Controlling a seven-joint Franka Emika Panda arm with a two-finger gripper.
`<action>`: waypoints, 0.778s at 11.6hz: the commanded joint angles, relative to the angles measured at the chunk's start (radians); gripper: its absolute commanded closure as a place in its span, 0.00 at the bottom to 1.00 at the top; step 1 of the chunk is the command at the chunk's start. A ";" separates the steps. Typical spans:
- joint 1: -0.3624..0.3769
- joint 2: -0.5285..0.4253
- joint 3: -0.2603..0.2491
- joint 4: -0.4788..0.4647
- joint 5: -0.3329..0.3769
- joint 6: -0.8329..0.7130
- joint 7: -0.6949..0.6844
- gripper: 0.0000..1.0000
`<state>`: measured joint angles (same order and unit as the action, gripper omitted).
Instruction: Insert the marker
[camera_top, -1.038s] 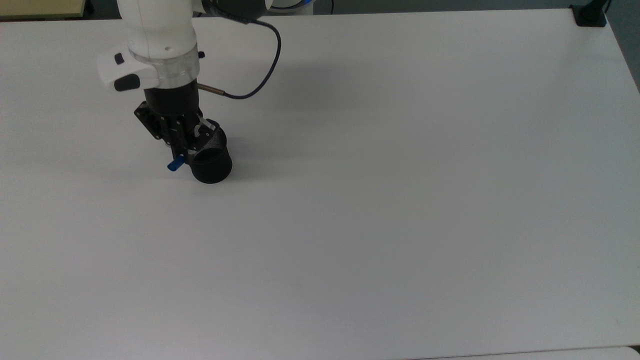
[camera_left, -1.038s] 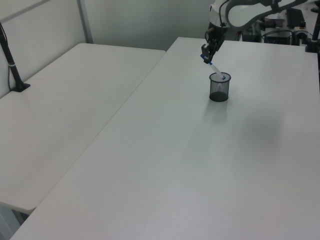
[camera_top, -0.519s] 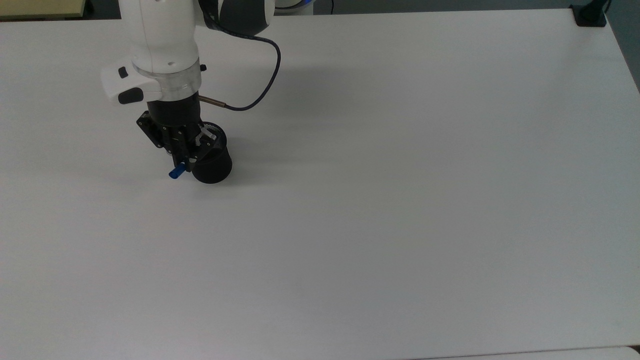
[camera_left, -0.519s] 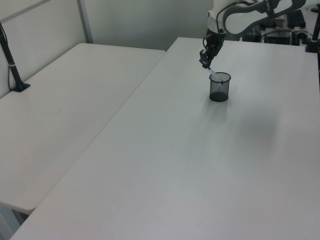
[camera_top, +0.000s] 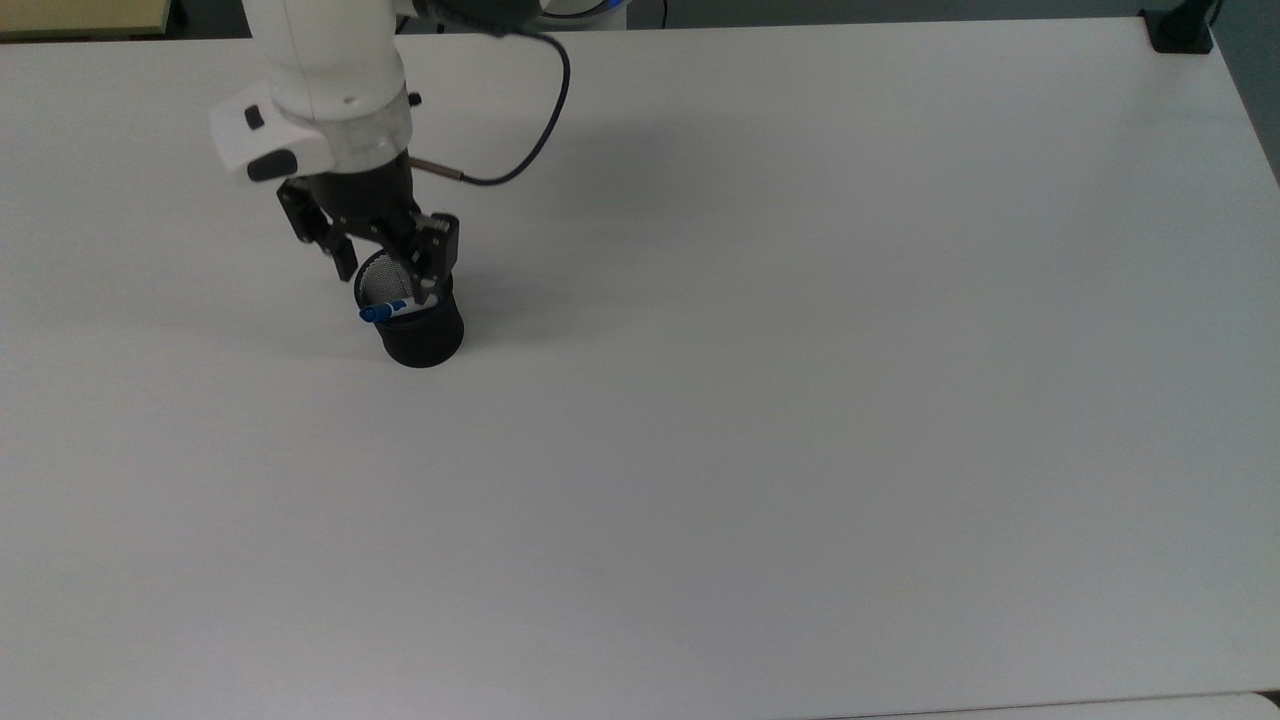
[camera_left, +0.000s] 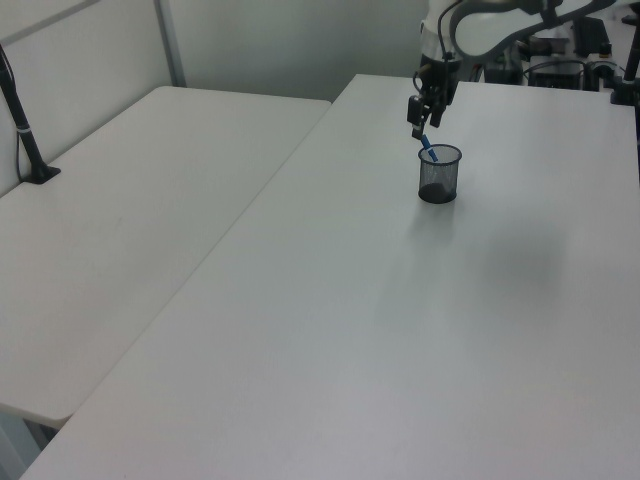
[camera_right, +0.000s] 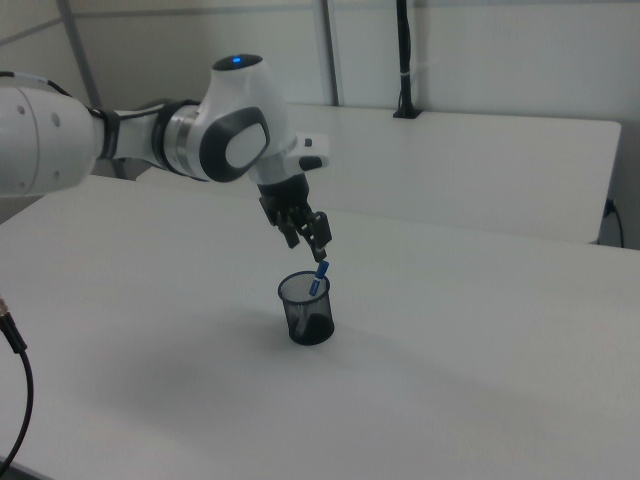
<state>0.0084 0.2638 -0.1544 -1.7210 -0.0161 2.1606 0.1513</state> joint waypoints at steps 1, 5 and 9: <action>0.043 -0.138 0.002 -0.009 0.001 -0.201 0.023 0.00; 0.091 -0.222 0.006 0.012 0.002 -0.384 -0.059 0.00; 0.087 -0.227 -0.001 0.018 0.024 -0.390 -0.098 0.00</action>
<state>0.0930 0.0432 -0.1470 -1.7058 -0.0129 1.7956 0.0861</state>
